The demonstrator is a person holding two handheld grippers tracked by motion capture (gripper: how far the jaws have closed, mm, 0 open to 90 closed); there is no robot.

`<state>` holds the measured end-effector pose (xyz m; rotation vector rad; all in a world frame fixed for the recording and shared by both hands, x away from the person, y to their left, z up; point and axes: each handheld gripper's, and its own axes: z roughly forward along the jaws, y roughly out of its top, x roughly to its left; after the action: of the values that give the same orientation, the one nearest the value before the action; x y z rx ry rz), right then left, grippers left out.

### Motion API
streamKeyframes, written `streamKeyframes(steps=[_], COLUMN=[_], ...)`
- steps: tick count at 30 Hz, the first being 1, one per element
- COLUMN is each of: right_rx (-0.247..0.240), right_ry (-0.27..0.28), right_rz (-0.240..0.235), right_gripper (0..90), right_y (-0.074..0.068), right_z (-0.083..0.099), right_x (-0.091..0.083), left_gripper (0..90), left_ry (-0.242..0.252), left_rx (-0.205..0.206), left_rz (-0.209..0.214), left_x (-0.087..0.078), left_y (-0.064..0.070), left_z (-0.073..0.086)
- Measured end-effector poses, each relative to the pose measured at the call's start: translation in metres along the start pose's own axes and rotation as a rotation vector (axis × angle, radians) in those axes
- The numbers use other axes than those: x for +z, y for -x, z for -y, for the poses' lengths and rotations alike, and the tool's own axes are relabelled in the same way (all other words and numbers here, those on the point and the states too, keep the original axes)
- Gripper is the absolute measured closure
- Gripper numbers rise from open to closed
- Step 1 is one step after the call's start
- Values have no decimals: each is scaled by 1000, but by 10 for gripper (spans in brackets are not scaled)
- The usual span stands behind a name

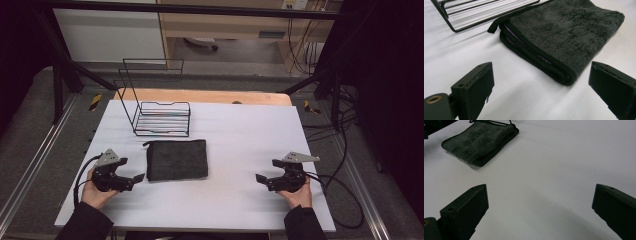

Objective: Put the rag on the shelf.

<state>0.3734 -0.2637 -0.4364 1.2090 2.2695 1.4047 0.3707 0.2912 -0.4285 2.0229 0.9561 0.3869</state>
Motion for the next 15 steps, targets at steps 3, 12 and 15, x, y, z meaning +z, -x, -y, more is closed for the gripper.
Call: streamKeyframes(steps=[3, 12, 15], right_rx=[0, -8, -14], right_ry=[-2, -18, -20], right_rz=[5, 7, 4], right_gripper=[11, 18, 29], right_y=[-1, -11, -17], right_z=[-1, -5, -7], right_x=[0, 6, 11], left_gripper=[65, 145, 201], left_ry=[-2, -29, -46], left_rx=[7, 5, -10], left_rz=[-1, -3, 2], left_x=[0, 5, 9], left_y=[2, 13, 18], left_z=[-2, -6, -7])
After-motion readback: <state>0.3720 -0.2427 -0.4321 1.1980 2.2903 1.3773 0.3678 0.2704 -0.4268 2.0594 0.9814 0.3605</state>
